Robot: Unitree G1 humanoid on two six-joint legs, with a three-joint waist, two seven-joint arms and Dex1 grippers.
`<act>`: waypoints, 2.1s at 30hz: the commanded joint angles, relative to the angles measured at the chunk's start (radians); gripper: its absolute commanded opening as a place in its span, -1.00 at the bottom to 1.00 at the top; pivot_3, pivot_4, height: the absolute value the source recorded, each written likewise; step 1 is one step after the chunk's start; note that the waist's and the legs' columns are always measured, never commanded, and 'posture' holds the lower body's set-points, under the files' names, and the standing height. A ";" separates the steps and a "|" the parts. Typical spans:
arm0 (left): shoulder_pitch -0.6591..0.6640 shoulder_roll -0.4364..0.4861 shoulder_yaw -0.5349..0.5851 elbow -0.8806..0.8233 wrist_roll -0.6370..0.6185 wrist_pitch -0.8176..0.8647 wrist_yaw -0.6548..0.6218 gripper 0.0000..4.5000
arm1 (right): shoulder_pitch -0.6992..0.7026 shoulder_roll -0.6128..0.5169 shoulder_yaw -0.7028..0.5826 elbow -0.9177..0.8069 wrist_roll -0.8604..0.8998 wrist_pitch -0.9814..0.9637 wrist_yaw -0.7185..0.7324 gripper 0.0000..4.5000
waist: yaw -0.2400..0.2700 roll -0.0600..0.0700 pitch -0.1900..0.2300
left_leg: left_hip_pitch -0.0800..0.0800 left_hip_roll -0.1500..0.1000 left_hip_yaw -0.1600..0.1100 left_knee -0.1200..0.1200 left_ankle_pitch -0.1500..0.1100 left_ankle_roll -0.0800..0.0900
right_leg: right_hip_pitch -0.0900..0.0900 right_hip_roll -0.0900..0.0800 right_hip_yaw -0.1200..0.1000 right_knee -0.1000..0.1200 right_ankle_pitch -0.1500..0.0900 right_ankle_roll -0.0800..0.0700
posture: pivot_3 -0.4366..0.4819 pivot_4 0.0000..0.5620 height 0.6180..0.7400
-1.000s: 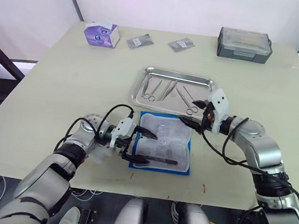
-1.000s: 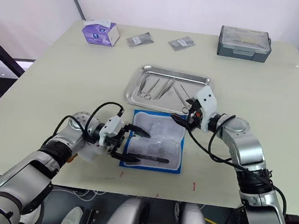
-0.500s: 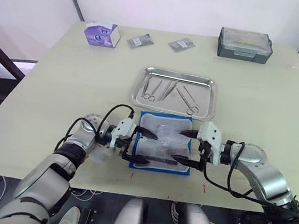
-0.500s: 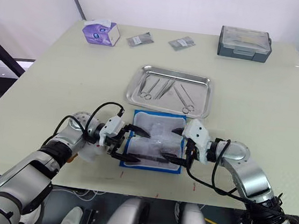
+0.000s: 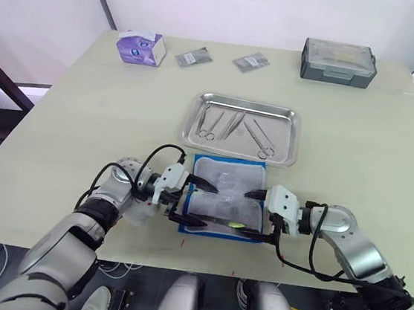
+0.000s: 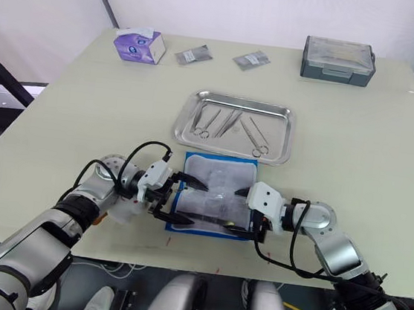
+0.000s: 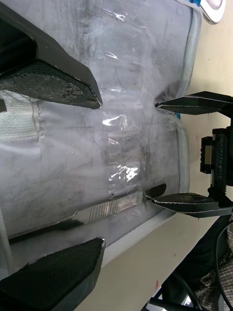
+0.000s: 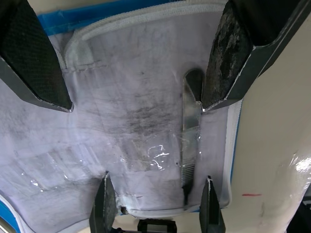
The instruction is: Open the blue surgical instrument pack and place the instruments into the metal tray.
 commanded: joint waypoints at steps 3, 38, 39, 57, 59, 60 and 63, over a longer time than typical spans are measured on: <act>0.032 0.002 -0.041 0.021 0.029 0.029 -0.040 1.00 | 0.003 -0.018 0.040 0.029 -0.048 -0.021 0.031 0.97 | 0.000 0.000 0.000 | 0.000 0.000 0.000 0.000 0.000 0.000 | 0.000 0.000 0.000 0.000 0.000 0.000 | -0.05 -0.47 0.96; 0.023 0.007 -0.044 0.028 0.028 0.026 -0.040 1.00 | 0.000 -0.058 0.045 0.036 -0.069 -0.005 0.071 -0.97 | 0.000 -0.001 -0.001 | 0.001 0.000 0.000 0.000 0.000 0.000 | 0.000 0.000 0.000 0.000 0.000 0.000 | -0.05 -0.47 0.96; 0.022 0.007 -0.044 0.029 0.028 0.026 -0.040 1.00 | -0.004 -0.058 0.042 0.025 -0.069 -0.007 0.068 -0.97 | 0.000 -0.001 -0.002 | 0.001 0.000 0.000 0.000 0.000 0.000 | 0.000 0.000 0.000 0.000 0.000 0.000 | -0.05 -0.47 0.96; 0.023 0.003 -0.049 0.030 0.026 0.027 -0.040 1.00 | -0.060 -0.153 -0.011 -0.197 -0.070 0.102 0.057 -0.97 | 0.001 -0.002 -0.001 | 0.000 0.000 0.000 0.000 0.000 0.000 | 0.000 0.000 0.000 0.000 0.000 0.000 | -0.05 -0.47 0.96; 0.023 0.003 -0.051 0.030 0.026 0.026 -0.040 1.00 | -0.062 -0.159 -0.017 -0.213 -0.065 0.112 0.056 -0.97 | 0.001 -0.002 -0.001 | 0.000 0.000 0.000 0.000 0.000 0.000 | 0.000 0.000 0.000 0.000 0.000 0.000 | -0.05 -0.47 0.96; 0.022 0.003 -0.051 0.030 0.026 0.026 -0.040 1.00 | -0.062 -0.163 -0.020 -0.220 -0.063 0.116 0.056 -0.97 | 0.001 -0.002 -0.001 | 0.000 0.000 0.000 0.000 0.000 0.000 | 0.000 0.000 0.000 0.000 0.000 0.000 | -0.05 -0.47 0.96; 0.021 0.002 -0.052 0.032 0.026 0.026 -0.040 1.00 | -0.061 -0.173 -0.028 -0.230 -0.059 0.121 0.057 -0.97 | 0.001 -0.002 -0.001 | 0.000 0.000 0.000 0.000 0.000 0.000 | 0.000 0.000 0.000 0.000 0.000 0.000 | -0.05 -0.47 0.96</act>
